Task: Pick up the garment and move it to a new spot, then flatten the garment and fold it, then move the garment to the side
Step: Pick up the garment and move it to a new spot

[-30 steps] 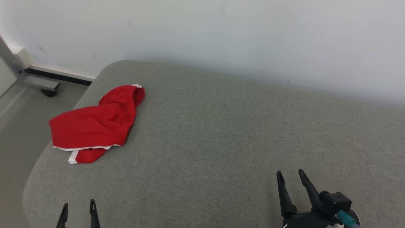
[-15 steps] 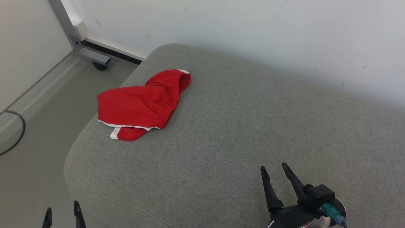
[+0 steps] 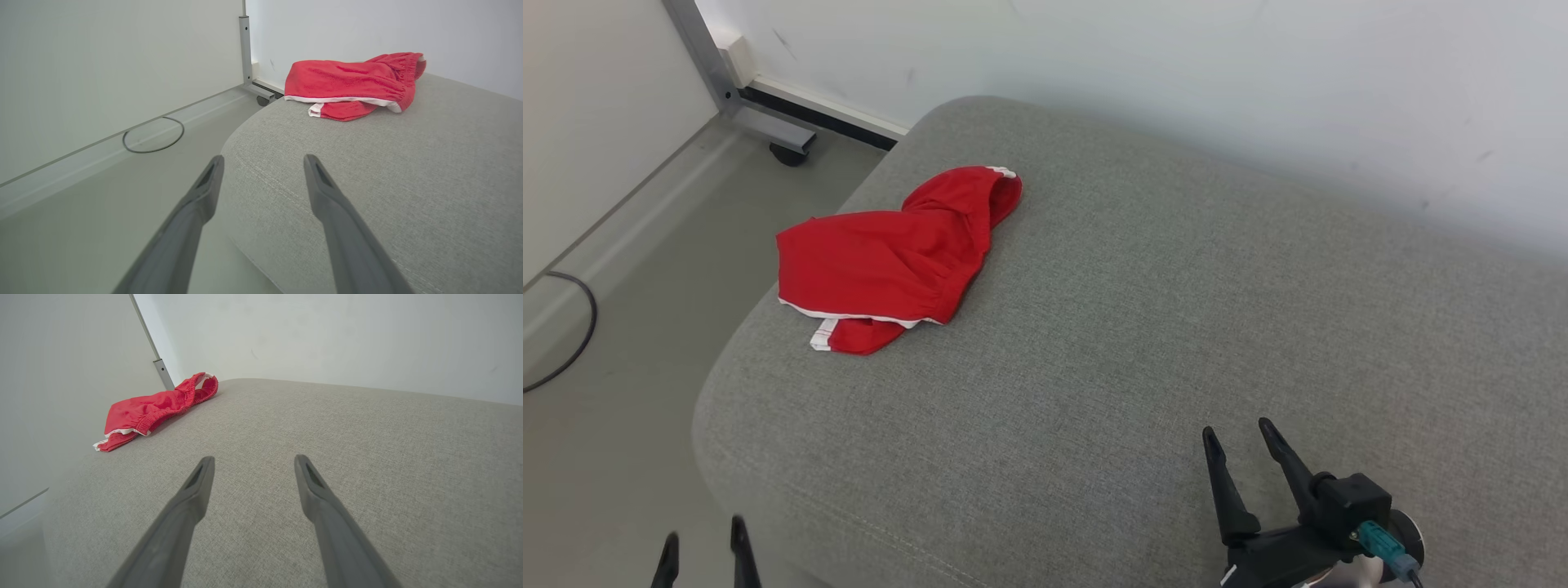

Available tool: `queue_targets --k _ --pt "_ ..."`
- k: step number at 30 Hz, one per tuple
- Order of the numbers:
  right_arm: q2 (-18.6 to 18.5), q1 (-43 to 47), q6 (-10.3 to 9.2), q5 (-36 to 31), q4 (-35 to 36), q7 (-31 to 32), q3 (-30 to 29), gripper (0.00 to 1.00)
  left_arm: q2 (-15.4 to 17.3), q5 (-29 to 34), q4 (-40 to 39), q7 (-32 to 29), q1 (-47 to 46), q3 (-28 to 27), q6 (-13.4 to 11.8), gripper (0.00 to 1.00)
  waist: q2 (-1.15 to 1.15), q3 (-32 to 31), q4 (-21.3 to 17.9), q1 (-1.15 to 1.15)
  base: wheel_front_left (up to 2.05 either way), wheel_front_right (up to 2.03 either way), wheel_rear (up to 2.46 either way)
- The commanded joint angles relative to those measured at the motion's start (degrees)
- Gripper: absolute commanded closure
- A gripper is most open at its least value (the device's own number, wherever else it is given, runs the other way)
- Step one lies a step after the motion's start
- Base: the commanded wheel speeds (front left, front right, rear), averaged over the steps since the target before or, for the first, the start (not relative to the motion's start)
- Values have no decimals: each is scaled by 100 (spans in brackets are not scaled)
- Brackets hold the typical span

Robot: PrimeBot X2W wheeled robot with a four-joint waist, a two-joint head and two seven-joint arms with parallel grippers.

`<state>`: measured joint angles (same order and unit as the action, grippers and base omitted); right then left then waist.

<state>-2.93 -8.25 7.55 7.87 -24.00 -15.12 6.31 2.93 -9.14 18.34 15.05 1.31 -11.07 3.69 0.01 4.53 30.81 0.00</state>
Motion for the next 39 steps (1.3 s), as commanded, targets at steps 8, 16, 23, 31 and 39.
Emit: queue_targets --k 8,16,23,31,39 --pt "-3 -77 -15 -392 222 -1 -186 0 72 40 475 18 -1074 -14 341 0 -1 547 -311 0 0 0 0" --pt "-105 -351 -15 -619 461 -2 -199 0 406 -54 953 18 -2115 21 375 0 -1 1110 -762 0 0 0 0" --pt "-268 -626 -15 -667 735 -1 -146 0 1002 -569 1827 18 -3022 505 374 0 -1 1527 -1249 0 0 0 0" --pt "-350 -809 -15 -621 1101 -1 -27 0 1477 -1063 2841 18 -3708 867 374 0 -1 1885 -1727 0 0 0 0" --pt "-311 -921 -15 -610 1252 -1 -69 0 1611 -1327 3839 18 -4147 838 375 0 -1 2086 -2056 0 0 0 0"
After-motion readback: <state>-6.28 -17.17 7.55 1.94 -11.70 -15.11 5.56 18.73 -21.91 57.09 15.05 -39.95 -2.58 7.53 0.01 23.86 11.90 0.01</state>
